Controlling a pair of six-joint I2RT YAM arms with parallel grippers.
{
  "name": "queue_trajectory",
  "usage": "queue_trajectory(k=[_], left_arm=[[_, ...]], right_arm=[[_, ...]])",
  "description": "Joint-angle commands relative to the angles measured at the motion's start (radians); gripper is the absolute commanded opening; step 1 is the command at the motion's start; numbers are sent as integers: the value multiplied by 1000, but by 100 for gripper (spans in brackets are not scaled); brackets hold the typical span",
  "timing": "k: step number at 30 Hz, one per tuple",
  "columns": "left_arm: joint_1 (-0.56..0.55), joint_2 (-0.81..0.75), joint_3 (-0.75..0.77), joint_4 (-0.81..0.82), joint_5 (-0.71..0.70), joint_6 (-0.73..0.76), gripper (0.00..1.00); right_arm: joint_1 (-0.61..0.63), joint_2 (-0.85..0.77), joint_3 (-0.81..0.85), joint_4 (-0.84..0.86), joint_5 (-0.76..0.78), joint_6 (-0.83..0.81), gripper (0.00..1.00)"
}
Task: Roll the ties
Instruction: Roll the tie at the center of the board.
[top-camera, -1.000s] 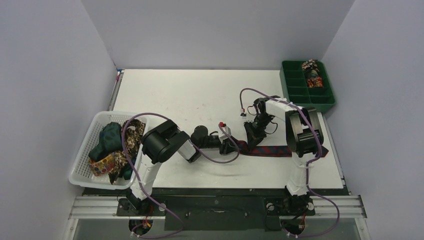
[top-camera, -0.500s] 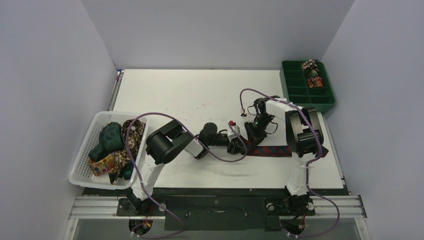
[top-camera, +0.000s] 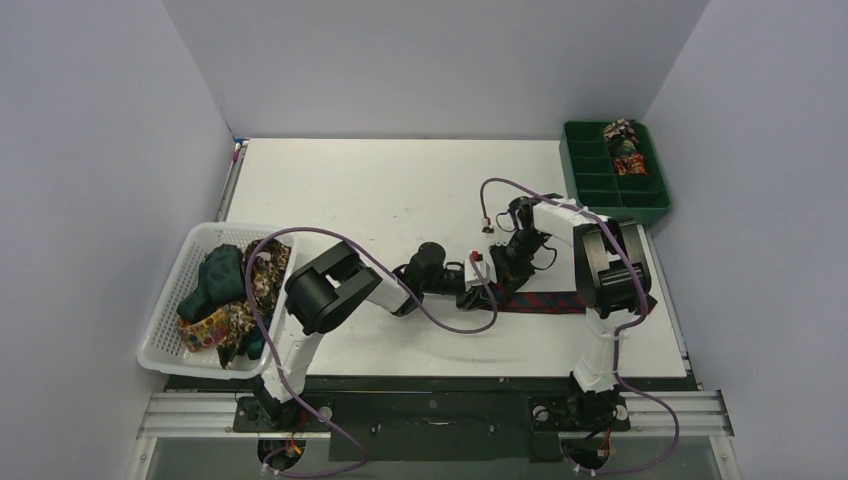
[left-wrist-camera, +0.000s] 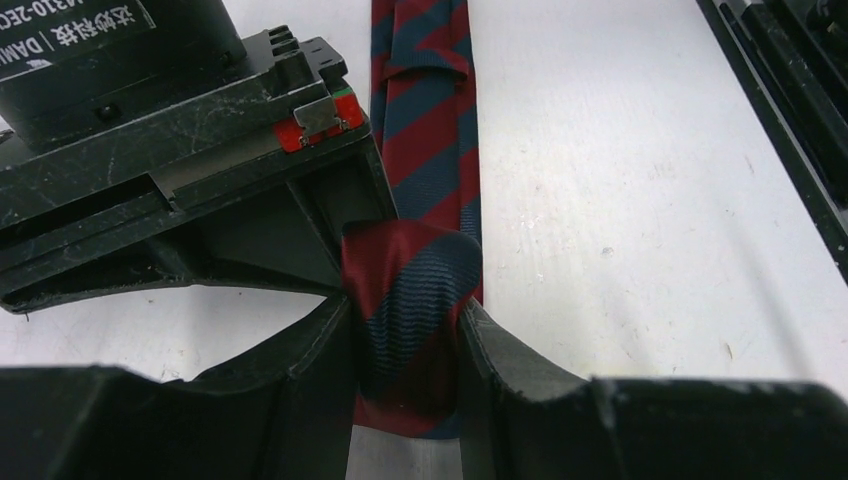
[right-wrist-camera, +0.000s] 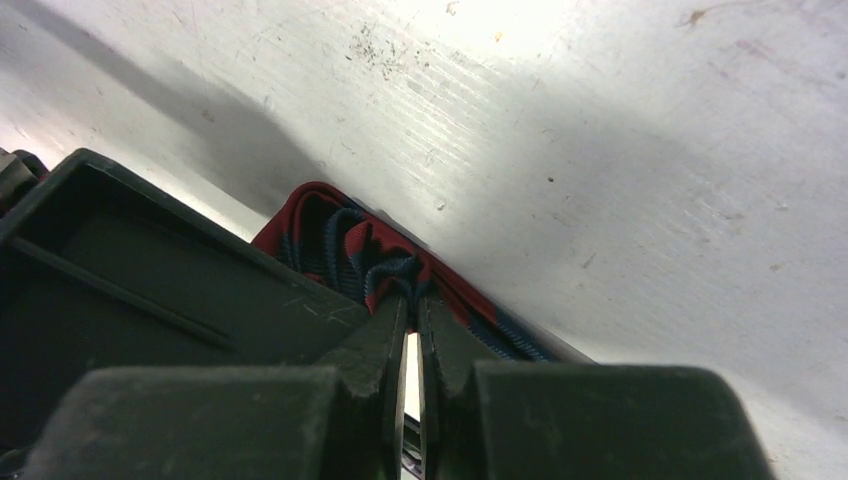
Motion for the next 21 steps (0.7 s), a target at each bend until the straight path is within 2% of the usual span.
queue_trajectory(k=[1, 8, 11, 17, 20, 21], left_arm=[[-25, 59, 12, -496, -121, 113, 13], [-15, 86, 114, -740, -96, 142, 11], [-13, 115, 161, -815, -87, 163, 11], [-13, 133, 214, -895, -101, 199, 11], [-14, 135, 228, -914, -113, 215, 11], [-14, 135, 230, -921, -118, 219, 11]], right_arm=[[13, -5, -55, 88, 32, -43, 4], [-72, -47, -19, -66, -28, -136, 27], [-116, -44, 25, -145, -50, -206, 32], [-212, -59, 96, -276, -170, -278, 44], [-211, -85, 98, -294, -263, -260, 58], [-208, -85, 96, -295, -277, -253, 59]])
